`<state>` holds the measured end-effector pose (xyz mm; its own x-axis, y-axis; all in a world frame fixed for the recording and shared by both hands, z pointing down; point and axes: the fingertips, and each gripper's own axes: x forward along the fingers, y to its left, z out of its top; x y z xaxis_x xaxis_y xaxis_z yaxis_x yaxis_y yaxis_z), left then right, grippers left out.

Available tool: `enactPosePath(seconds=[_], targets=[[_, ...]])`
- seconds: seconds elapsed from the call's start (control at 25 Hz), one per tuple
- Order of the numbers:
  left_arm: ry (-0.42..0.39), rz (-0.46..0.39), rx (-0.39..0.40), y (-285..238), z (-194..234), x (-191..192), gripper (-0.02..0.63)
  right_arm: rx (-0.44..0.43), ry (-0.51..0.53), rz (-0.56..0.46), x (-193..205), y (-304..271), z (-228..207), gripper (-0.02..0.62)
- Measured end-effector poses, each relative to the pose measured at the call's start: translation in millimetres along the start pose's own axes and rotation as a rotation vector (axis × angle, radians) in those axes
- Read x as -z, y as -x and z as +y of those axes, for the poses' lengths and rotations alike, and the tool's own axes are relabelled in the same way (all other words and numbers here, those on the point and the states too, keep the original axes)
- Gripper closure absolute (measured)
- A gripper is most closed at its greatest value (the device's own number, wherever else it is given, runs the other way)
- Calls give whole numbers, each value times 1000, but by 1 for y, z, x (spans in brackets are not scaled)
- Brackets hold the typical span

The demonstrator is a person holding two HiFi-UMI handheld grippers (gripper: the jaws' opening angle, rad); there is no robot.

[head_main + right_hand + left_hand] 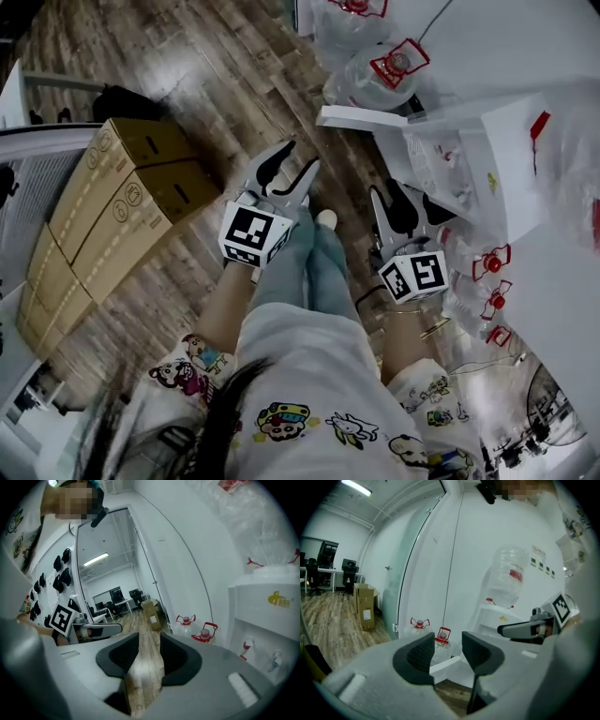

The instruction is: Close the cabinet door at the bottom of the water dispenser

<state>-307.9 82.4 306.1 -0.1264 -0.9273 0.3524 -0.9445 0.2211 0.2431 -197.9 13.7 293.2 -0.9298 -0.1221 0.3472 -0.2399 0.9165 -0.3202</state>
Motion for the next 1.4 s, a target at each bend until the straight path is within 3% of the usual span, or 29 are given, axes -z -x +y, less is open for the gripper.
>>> enactPosePath(seconds=[0.48,0.92,1.2,1.4], targets=[[-39,123,73,-81,16,91,424,125,-121,53,84,-18,-50,459],[-60,303,95,-165,54,190,394,152,-184,112,139,-50,-86,459],[-122,433,117,-204,83,241,390,153,-212,141,162,-79,-102,459],[-222,545,147,-234,98,275,364,166,-254,159,178,-89,-115,459]])
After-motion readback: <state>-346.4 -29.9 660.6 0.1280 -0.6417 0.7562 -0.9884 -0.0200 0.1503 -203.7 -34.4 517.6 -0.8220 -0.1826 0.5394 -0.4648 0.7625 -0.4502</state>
